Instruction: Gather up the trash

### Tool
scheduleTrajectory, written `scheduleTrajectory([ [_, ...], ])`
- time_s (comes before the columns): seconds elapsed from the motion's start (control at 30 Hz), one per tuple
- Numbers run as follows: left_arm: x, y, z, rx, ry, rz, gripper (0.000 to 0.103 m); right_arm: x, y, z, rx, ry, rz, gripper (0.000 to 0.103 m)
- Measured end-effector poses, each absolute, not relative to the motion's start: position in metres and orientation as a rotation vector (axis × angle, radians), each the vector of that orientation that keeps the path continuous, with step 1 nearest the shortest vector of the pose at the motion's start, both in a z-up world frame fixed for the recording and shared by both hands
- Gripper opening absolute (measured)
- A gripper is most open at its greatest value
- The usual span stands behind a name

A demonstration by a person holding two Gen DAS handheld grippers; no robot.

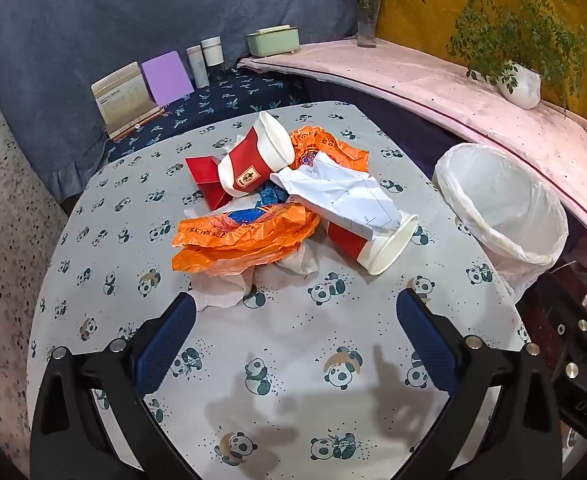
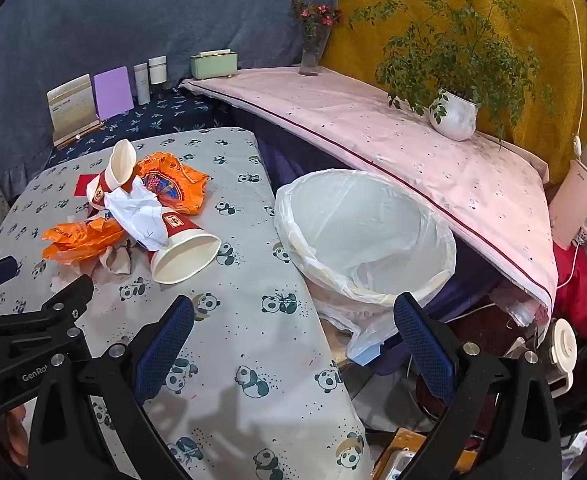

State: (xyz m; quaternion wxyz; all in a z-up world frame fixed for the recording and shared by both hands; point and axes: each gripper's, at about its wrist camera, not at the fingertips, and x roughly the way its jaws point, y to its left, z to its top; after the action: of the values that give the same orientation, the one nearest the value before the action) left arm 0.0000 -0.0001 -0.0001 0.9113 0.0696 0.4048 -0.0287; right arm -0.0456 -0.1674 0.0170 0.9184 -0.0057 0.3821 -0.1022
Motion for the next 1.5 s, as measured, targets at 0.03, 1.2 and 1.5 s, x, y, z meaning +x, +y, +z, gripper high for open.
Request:
scheduleTrajectory([
  [0.03, 0.000, 0.000, 0.000, 0.143, 0.835, -0.059, 0.096, -0.046, -0.168, 0.017, -0.011, 0.782, -0.210, 0.096],
  [1.2, 0.001, 0.010, -0.002, 0.113, 0.835, -0.049, 0.096, -0.042, -0.163, 0.014, -0.022, 0.796, -0.215, 0.096],
  [1.5, 0.002, 0.013, -0.001, 0.111, 0.835, -0.052, 0.096, -0.042, -0.163, 0.015, -0.024, 0.797, -0.216, 0.096],
])
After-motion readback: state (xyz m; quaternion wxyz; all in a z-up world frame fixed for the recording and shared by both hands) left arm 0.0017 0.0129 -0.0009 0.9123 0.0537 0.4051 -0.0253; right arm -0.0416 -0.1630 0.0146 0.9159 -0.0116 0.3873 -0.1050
